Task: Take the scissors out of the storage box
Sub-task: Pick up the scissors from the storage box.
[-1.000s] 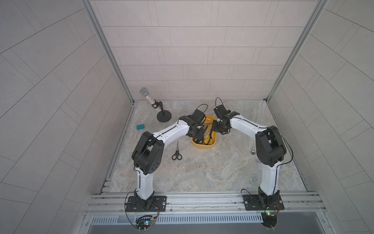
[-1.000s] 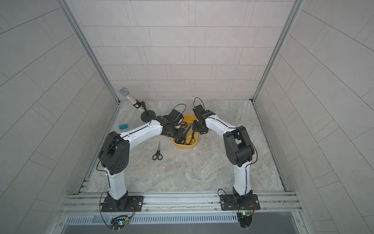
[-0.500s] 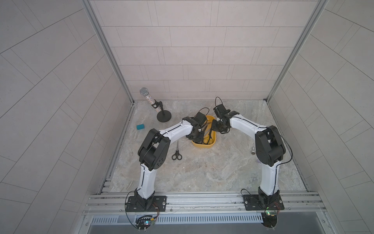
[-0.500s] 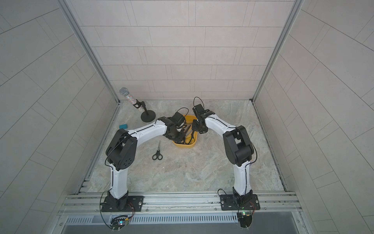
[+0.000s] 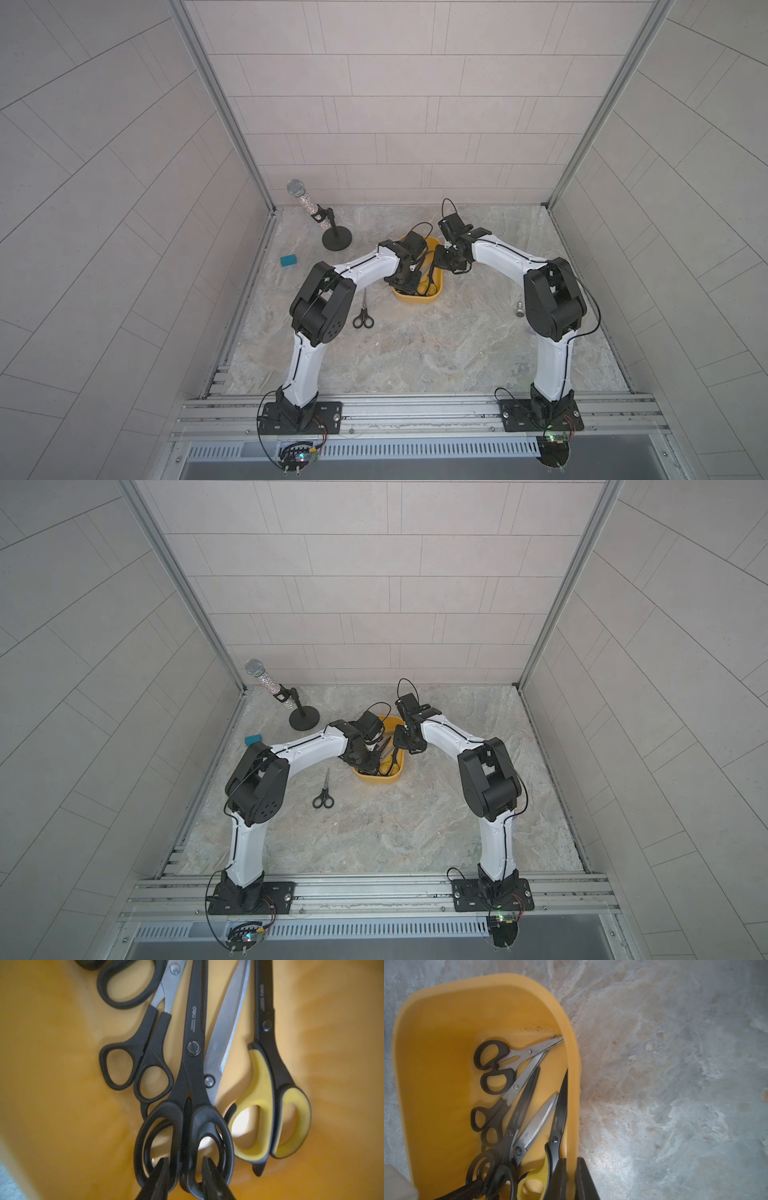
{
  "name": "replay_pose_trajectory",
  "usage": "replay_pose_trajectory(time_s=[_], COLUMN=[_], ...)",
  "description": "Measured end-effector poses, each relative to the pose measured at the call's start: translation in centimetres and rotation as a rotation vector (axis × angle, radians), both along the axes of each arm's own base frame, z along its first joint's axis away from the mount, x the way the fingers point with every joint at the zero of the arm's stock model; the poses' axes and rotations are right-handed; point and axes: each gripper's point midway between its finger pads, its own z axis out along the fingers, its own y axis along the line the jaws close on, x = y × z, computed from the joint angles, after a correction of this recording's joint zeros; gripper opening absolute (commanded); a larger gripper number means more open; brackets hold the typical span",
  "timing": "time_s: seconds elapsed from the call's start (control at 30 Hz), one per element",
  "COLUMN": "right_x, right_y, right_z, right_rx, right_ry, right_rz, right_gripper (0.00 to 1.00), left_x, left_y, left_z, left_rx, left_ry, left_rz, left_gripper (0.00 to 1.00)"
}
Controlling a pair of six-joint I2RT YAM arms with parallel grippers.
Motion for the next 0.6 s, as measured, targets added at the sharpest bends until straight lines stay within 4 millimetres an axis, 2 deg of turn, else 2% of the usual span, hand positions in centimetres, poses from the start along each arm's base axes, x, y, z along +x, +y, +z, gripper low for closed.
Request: replay_pose_trajectory(time_s=[0.17, 0.4, 0.6], right_x=[0.1, 0.2, 0.2], right_y=[0.2, 0.3, 0.3], right_z=[-0.3, -0.3, -0.3], right_rx=[0.007, 0.011, 0.013], right_ry=[0.005, 0.001, 0.001], right_rz=[0.004, 0.005, 0.006], right_gripper=[0.11, 0.11, 0.11], left_x=[0.8, 0.9, 0.9], left_y=[-0.3, -0.4, -0.4], left_z=[-0.3, -1.3, -1.3], left_rx=[0.009, 0.024, 0.023], left_ry=[-0.014, 0.000, 0.000], left_rz=[-0.009, -0.022, -0.027], left_gripper=[0.32, 0.32, 0.15])
